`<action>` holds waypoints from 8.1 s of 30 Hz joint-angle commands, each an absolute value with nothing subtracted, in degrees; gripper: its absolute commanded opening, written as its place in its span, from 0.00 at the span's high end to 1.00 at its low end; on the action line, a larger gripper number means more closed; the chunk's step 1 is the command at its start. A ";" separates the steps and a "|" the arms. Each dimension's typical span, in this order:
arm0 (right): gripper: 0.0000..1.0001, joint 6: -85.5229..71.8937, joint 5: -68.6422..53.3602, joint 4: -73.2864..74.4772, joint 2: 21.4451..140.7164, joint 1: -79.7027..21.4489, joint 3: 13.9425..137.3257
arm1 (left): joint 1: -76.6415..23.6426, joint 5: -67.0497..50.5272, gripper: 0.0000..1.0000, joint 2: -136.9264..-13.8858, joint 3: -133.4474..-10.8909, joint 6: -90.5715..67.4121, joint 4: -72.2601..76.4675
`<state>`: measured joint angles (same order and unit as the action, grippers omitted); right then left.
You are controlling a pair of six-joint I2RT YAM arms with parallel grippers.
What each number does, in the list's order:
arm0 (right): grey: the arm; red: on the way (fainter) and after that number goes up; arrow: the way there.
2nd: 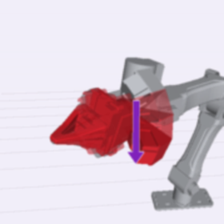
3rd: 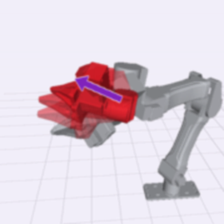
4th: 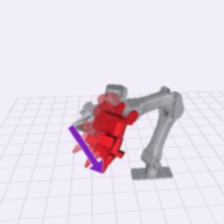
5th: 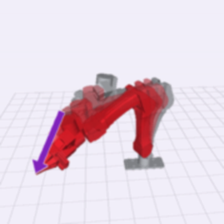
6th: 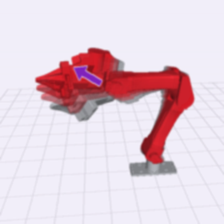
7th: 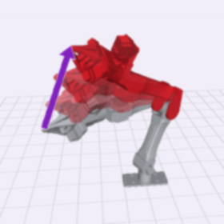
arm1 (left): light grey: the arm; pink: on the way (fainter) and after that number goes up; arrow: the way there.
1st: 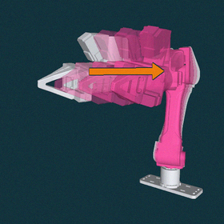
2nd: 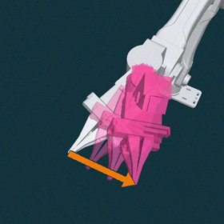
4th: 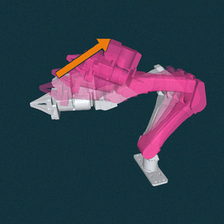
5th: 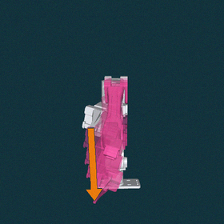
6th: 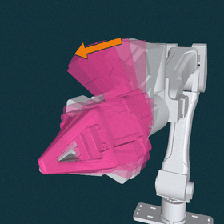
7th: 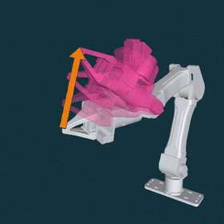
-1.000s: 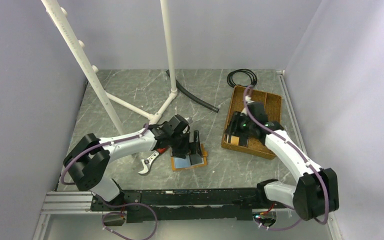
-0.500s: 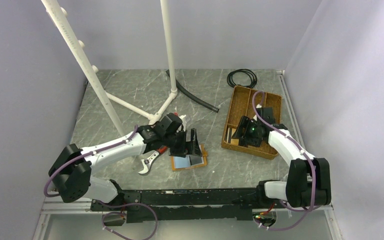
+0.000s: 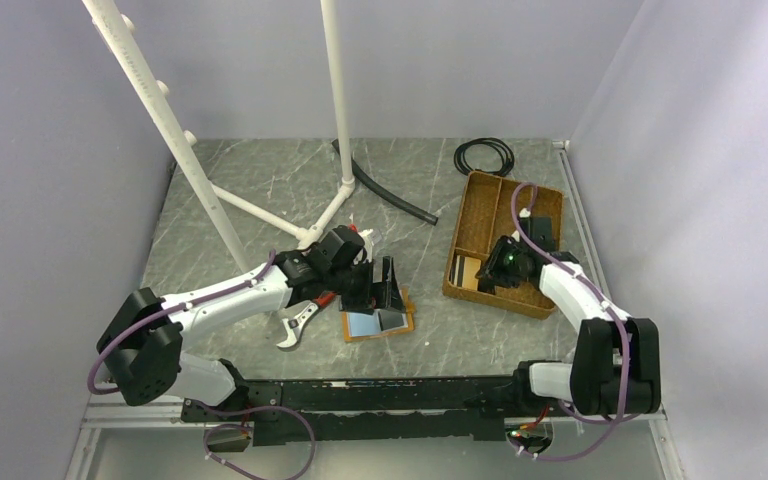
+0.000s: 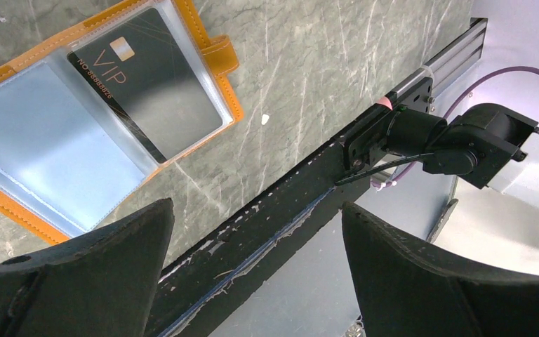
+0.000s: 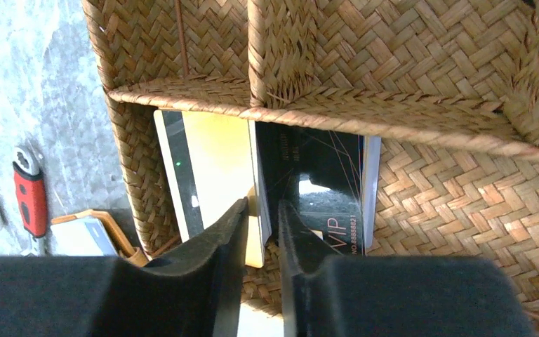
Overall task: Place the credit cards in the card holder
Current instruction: Pick up the credit card from the storage box.
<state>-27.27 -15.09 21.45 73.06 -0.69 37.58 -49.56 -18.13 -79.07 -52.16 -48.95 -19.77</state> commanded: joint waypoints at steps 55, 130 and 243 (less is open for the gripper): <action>0.72 -25.36 -18.66 20.04 65.38 3.01 36.14 | -49.41 -19.24 0.06 -77.20 -53.35 -47.26 -18.82; 0.67 -26.58 -24.23 14.12 76.15 0.35 39.23 | -49.47 -20.21 0.01 -77.52 -52.50 -48.07 -17.63; 0.73 -40.10 -40.39 -6.83 71.24 -1.58 26.60 | -49.04 -20.14 0.77 -122.08 -88.43 -41.52 -14.60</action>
